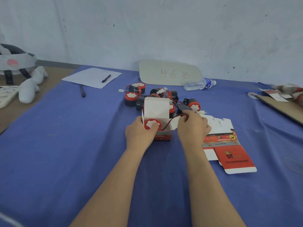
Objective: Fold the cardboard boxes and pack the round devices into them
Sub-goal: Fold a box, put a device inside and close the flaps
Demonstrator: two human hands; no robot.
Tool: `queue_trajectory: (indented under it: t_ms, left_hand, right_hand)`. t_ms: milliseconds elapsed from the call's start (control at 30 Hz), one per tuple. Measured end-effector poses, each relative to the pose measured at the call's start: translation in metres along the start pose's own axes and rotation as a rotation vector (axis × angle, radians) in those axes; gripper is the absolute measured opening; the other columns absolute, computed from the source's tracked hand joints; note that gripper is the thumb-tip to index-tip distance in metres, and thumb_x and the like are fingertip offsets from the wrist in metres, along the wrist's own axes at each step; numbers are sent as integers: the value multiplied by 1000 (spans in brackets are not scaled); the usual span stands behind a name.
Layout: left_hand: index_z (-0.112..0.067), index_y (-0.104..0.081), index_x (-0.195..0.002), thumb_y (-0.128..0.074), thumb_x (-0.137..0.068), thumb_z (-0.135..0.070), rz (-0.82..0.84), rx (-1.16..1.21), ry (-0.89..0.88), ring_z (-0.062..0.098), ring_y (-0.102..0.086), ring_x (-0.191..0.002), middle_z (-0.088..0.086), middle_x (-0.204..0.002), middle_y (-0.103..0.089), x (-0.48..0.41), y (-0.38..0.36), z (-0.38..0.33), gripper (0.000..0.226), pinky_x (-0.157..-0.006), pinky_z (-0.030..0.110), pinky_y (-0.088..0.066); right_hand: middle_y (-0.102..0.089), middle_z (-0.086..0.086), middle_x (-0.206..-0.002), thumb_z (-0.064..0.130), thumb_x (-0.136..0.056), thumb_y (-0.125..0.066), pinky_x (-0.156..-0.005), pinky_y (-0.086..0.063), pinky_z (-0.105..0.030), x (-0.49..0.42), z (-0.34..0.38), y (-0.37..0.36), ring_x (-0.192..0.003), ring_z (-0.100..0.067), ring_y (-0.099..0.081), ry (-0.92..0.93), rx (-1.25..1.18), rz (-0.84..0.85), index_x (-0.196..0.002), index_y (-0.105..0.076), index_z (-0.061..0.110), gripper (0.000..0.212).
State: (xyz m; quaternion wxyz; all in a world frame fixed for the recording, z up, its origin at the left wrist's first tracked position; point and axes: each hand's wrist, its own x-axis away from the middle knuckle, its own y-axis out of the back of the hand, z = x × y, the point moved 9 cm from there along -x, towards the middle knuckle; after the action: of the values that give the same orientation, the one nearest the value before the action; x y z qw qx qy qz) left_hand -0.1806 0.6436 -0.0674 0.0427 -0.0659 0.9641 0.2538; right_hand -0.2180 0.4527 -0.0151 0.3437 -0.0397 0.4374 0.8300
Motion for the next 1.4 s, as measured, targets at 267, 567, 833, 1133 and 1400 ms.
queue_trajectory:
  t_ms: [267,567,833,1133,1400]
  left_hand:
    - [-14,-51,-115,-55,-90,-36,-103,-13,-5,26,-57,-105,5,-115,-62,0,5,-1,34,-90,46,-50]
    - [-15,-50,-115,-55,-90,-35,-101,-13,16,27,-57,-103,5,-113,-63,-2,6,0,33,-89,46,-49]
    - [-14,-49,-116,-54,-91,-39,-92,-15,17,28,-57,-104,6,-114,-63,-1,6,-1,35,-89,46,-49]
    - [-16,-50,-116,-55,-90,-36,-92,-23,8,28,-56,-106,6,-116,-63,-1,6,-1,34,-90,46,-49]
    - [-16,-50,-118,-55,-90,-35,-90,3,5,26,-56,-107,5,-116,-62,1,6,-2,35,-91,46,-49]
  right_hand:
    - [-63,-2,-111,14,-94,-49,-83,-41,-21,12,41,11,-106,-16,-54,259,-222,-56,-119,-64,16,30]
    - [-60,7,-99,-2,-94,-39,-65,-39,0,24,60,-18,-91,-5,-53,329,-374,352,-113,-64,17,37]
    - [-57,0,-119,5,-91,-57,-92,-43,-26,29,71,-11,-109,-15,-50,487,-322,284,-111,-69,13,25]
    - [-58,12,-75,20,-94,-58,-58,-41,-5,24,60,-18,-69,-1,-56,335,-465,249,-101,-55,22,8]
    - [-62,-6,-71,2,-92,-46,-51,-52,-18,13,36,-14,-49,-6,-59,120,-638,172,-141,-35,29,56]
